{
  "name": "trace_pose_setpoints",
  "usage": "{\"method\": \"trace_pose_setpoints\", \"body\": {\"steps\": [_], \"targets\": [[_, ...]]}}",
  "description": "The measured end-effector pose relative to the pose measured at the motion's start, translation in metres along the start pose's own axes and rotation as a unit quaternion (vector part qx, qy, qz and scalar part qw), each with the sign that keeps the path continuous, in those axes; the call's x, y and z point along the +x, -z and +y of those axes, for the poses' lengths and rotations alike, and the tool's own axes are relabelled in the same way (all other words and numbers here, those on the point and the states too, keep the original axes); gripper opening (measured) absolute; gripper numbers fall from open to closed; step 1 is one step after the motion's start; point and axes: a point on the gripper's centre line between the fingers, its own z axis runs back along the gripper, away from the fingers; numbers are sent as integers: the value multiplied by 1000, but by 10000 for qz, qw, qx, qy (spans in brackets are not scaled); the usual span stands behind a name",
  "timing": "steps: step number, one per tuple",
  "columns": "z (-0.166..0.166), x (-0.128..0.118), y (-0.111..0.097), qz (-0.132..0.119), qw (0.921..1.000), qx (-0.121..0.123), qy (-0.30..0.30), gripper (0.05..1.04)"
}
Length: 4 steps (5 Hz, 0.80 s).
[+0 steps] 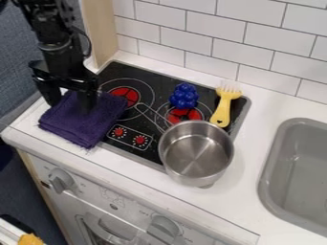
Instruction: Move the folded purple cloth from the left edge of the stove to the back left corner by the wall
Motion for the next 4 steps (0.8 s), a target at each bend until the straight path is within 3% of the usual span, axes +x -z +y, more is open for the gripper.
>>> {"method": "trace_pose_setpoints", "body": {"steps": [2,3,4], "targets": [[-8,13,16,264,9990,320,143,1001],[-13,17,23,290,9993,231,99,1001],[-23,31,27,-17,9998,-105,153,1001]]}}
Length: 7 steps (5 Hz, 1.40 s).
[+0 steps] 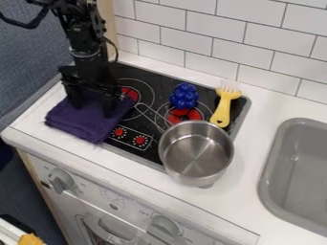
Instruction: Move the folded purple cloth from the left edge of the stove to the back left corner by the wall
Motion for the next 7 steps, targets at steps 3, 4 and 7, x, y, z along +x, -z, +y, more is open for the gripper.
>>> {"method": "trace_pose_setpoints", "body": {"steps": [3,4,7], "targets": [[-13,99,10,-763,9935,-754,386,1001],[-27,125,12,-893,9906,-817,639,1001],[-42,122,0,-480,9951,-587,627,999]]}}
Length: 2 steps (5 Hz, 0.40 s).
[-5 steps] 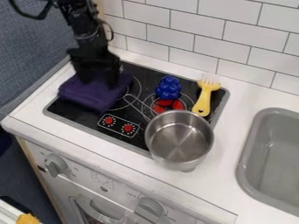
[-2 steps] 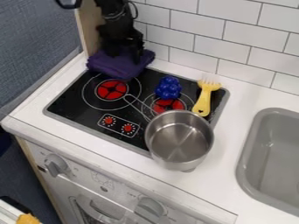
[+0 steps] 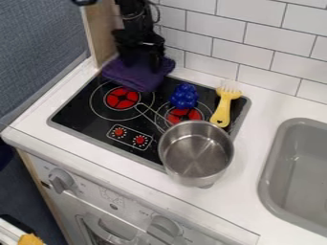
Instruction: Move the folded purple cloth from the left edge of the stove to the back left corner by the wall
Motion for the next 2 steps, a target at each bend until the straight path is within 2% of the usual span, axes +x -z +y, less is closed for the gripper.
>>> {"method": "trace_pose_setpoints", "body": {"steps": [2], "targets": [[-6,18,-49,-306,9995,-47,18,999]]}}
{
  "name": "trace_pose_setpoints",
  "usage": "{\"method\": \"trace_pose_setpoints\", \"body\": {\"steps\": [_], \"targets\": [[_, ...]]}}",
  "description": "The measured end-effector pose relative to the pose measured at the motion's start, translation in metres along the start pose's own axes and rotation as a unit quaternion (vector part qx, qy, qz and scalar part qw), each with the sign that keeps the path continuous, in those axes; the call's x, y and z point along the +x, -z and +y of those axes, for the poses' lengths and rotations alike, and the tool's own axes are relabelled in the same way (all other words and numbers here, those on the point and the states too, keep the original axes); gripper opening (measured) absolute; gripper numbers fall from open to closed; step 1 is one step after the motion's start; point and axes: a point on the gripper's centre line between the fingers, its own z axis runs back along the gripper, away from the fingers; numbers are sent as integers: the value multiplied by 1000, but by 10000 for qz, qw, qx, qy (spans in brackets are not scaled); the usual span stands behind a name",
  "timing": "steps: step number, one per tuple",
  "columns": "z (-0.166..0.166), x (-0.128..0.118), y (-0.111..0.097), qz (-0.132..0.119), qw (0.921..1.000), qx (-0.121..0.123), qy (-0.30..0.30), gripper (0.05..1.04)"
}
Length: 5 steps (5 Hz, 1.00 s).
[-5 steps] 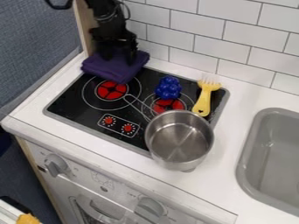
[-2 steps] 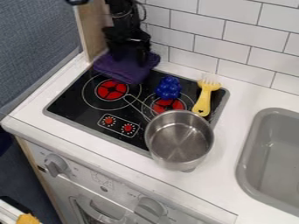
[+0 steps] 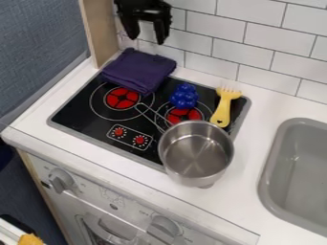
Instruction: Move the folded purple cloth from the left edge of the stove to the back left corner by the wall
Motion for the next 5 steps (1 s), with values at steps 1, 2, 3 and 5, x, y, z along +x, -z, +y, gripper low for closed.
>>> {"method": "trace_pose_setpoints", "body": {"steps": [1,2,3,5], "targets": [[-5,-8,-4,162,9998,9,94,999],[-12,-18,-18,224,9995,100,209,999],[-19,-40,-21,375,9988,164,264,999],[-30,-75,-34,284,9990,201,293,999]]}}
